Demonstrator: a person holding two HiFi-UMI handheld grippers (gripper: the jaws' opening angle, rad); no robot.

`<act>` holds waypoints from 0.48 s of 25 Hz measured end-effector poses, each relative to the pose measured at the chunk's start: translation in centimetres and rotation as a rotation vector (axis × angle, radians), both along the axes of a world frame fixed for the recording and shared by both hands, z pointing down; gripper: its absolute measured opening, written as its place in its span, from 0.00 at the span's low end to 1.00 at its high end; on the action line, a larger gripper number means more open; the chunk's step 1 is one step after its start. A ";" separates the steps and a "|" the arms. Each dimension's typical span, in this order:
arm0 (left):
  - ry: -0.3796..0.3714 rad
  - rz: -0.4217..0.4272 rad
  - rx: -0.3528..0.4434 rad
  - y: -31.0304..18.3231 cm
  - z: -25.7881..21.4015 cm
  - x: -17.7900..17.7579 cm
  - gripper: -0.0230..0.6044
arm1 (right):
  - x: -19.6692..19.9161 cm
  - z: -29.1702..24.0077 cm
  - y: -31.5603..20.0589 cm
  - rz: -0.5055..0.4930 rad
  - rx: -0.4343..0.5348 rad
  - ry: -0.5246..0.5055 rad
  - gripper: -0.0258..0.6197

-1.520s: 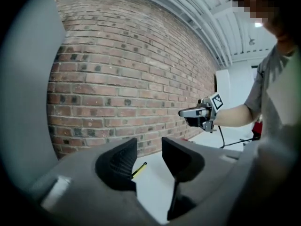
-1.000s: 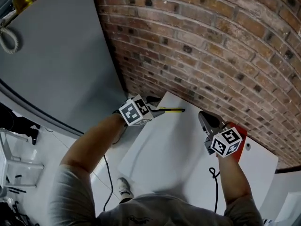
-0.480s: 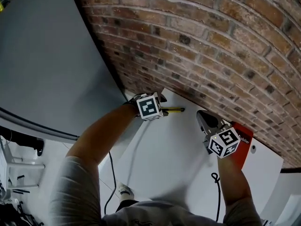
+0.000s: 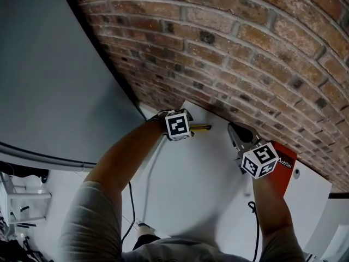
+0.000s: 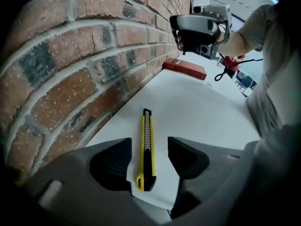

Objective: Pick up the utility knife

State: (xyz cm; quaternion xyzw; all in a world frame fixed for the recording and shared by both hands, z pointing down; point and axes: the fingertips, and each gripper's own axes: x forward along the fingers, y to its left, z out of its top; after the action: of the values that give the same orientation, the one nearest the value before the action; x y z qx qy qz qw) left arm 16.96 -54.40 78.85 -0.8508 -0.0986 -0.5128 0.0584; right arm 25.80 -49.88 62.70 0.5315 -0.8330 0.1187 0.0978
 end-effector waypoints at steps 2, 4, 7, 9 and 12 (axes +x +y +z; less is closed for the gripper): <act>-0.012 0.004 -0.014 -0.1 1.0 0.3 0.44 | 0.2 0.4 -0.3 0.000 -0.003 -0.001 0.05; -0.032 0.003 -0.030 0.0 1.6 0.3 0.44 | 0.4 0.8 -0.4 0.001 -0.006 -0.005 0.05; -0.062 0.011 -0.049 0.1 2.3 0.2 0.44 | 0.5 1.2 -0.6 -0.002 -0.010 -0.006 0.05; -0.074 0.016 -0.057 0.1 2.9 0.1 0.44 | 0.5 1.4 -0.7 -0.002 -0.011 -0.007 0.05; -0.073 -0.011 -0.087 -0.4 3.5 0.2 0.44 | 0.6 1.7 -0.8 -0.001 -0.014 -0.015 0.05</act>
State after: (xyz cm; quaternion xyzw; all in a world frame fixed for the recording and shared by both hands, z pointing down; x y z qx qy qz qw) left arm 17.12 -54.77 82.33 -0.8339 -0.1183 -0.5389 0.0147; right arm 26.39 -50.65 64.40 0.5293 -0.8332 0.1284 0.0951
